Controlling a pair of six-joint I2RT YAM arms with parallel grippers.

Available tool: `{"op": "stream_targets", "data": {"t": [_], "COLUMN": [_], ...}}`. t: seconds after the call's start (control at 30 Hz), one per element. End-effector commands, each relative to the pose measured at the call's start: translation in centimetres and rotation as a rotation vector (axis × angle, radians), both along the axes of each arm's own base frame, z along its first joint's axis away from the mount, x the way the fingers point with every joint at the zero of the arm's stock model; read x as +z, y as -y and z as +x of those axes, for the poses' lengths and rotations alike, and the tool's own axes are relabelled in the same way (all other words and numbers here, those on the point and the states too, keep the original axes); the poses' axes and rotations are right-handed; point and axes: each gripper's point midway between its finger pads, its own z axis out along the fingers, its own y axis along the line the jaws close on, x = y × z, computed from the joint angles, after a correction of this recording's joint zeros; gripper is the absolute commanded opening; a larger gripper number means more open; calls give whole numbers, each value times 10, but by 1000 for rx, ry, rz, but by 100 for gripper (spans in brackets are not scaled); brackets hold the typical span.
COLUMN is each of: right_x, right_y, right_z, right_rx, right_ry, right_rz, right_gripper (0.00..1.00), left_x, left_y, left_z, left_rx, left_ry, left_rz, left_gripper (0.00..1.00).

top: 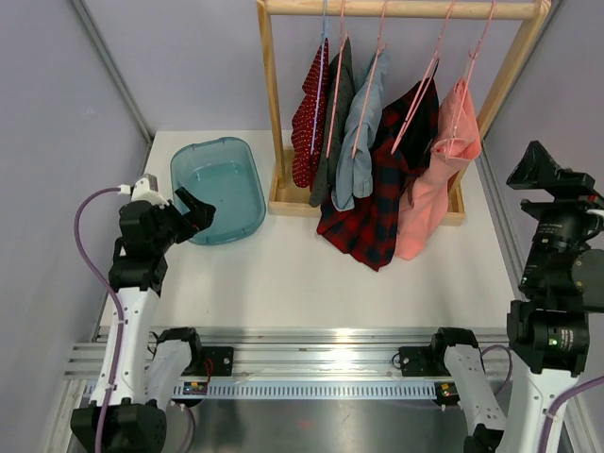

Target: Remove the skirt from the hanger

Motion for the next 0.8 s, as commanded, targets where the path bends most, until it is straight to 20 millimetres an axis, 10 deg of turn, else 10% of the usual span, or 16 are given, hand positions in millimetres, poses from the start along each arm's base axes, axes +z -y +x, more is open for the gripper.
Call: {"op": "stream_targets", "data": {"t": [0.0,0.13,0.2,0.23,0.3,0.4,0.43,0.47,0.5,0.53,0.63,0.77], "right_x": [74,118,94,133,52,83,45,75,96,43,66,31], "right_y": [-44,-55,-39,-39,-29,-56,-63,-85,-97,-99,-78,-65], "right_z": [-14,-25,34,19,106,96,118,115,73,100,101,155], "right_rx": [182,191,175,163,218,350,407,516,542,577,471,427], "right_ry": [159,288,67,88,-381,-295,-354,-167,-8,-46,48,-240], "right_rz": [-251,-366,-292,-294,-202,-178,-137,-199,-261,-220,-117,-99], "right_gripper": [99,100,99,99,99,99,99,100,99,99,99,95], "left_x": [-6,-6,-8,-6,-2,1,2,3,2,1,2,1], "left_y": [-10,-12,-19,-20,-21,-22,-22,-23,-23,-22,-18,-14], "left_z": [-1,-1,-1,-3,-5,-5,-6,-7,-8,-8,-9,-8], "left_rx": [32,62,123,139,143,138,136,135,136,133,118,97], "left_ry": [-44,-45,-39,-28,-20,-11,-9,-7,-8,-10,0,-6], "left_rz": [62,58,54,55,63,84,88,94,94,95,98,93], "left_gripper": [99,99,99,99,99,99,99,99,99,99,99,99]}}
